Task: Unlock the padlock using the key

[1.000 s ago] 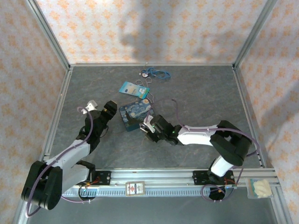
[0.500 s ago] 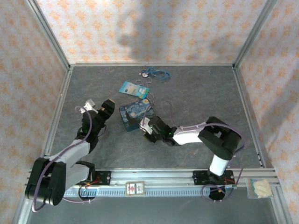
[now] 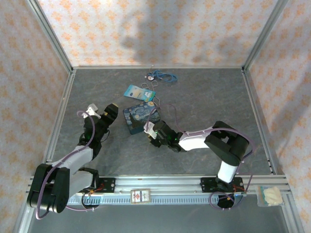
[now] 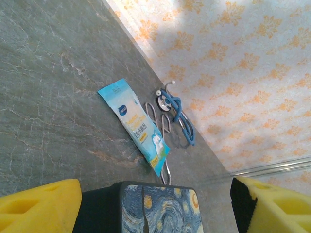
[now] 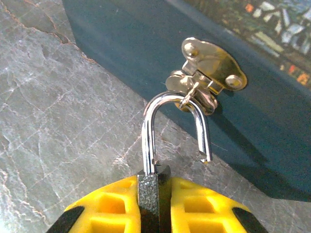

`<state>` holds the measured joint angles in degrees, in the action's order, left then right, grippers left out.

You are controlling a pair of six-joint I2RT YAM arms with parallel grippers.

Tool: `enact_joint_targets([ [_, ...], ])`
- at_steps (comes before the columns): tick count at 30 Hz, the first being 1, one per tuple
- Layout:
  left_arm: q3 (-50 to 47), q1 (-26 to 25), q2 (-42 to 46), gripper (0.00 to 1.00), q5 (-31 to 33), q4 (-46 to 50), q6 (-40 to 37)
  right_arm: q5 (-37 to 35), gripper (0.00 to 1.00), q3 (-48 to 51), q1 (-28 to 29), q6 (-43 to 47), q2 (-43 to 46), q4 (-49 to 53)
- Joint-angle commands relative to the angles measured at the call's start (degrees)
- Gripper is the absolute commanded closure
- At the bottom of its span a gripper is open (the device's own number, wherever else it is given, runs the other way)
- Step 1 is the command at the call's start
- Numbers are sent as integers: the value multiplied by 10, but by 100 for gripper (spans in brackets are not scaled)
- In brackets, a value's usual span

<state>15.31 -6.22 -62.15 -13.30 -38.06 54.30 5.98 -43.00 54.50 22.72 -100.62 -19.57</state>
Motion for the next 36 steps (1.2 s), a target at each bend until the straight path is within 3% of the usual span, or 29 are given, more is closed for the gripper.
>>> enact_joint_targets([
  [1, -1, 7, 0, 20, -10, -19, -10, -9, 97, -13, -2, 25, -6, 30],
  [11, -1, 8, 3, 21, -22, -16, -16, 91, 100, -98, -10, 84, -31, 147],
  [16, -8, 7, 12, 22, -24, -13, -15, 106, 100, -125, -16, 101, -45, 168],
  [20, -13, 8, 21, 30, -52, -7, -20, 126, 100, -159, -25, 133, -57, 200],
  [30, -41, 7, 50, 31, -60, 40, -42, 203, 100, -274, -50, 167, -108, 314],
  [36, -60, 7, 29, 53, -123, 4, -13, 235, 100, -294, -50, 134, -124, 329],
])
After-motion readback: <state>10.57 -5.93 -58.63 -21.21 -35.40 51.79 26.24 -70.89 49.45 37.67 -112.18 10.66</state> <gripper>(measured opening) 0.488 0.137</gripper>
